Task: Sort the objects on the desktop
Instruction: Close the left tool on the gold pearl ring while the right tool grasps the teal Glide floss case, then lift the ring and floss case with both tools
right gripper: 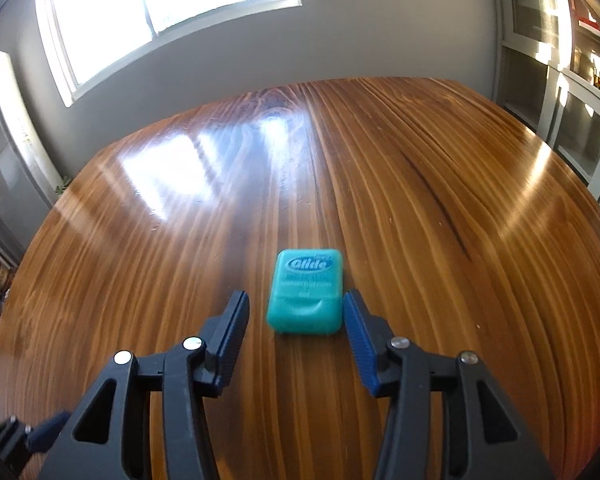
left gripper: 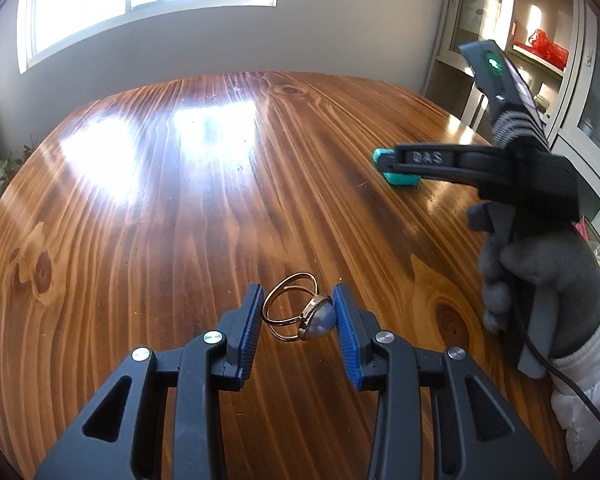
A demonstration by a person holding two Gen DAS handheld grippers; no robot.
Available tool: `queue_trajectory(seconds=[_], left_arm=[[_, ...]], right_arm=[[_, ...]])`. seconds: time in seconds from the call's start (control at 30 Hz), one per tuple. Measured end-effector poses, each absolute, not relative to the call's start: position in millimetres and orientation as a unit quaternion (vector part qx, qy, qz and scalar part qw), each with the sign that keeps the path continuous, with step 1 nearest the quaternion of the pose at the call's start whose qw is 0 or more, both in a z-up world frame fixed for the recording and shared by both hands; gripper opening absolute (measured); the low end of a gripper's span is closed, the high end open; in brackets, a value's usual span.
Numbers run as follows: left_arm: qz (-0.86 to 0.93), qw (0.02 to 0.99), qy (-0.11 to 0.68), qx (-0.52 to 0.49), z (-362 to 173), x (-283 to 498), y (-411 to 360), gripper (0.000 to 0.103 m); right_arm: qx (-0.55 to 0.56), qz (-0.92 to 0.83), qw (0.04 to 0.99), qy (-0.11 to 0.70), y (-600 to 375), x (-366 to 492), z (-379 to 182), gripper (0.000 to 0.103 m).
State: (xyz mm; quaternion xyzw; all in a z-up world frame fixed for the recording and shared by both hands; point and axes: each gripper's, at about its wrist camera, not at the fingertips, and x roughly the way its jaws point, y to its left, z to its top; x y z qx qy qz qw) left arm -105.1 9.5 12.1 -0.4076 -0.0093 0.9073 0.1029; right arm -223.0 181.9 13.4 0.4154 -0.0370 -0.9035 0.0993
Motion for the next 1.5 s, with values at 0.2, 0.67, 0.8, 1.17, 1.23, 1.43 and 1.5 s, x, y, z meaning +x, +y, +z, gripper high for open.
queue_trajectory(seconds=[0.2,0.67,0.8,1.17,1.23,1.43,1.5], left_arm=[[0.907,0.104,-0.008,-0.408,11.1,-109.7,12.1,0.039],[0.910,0.132,0.002,-0.393,17.1,-104.2,28.6,0.039],[0.912,0.144,0.011,-0.383,22.4,-98.5,39.2,0.039],[0.917,0.186,0.029,-0.353,42.4,-73.5,69.5,0.039],[0.917,0.193,0.034,-0.348,45.5,-68.7,75.4,0.039],[0.917,0.209,0.045,-0.337,52.3,-59.8,90.0,0.039],[0.917,0.213,0.047,-0.334,53.3,-56.0,94.4,0.039]], right_arm=[[0.424,-0.900,0.094,-0.026,178.7,-231.6,11.9,0.045],[0.412,-0.904,0.104,-0.052,213.4,-161.1,33.4,0.044],[0.393,-0.912,0.105,-0.063,227.9,-123.8,50.3,0.044],[0.343,-0.934,0.079,-0.063,261.2,-37.8,86.5,0.044],[0.342,-0.934,0.073,-0.067,266.7,-30.4,88.2,0.044],[0.328,-0.940,0.049,-0.083,289.3,0.2,96.3,0.044],[0.323,-0.942,0.039,-0.086,297.4,11.4,98.1,0.044]])
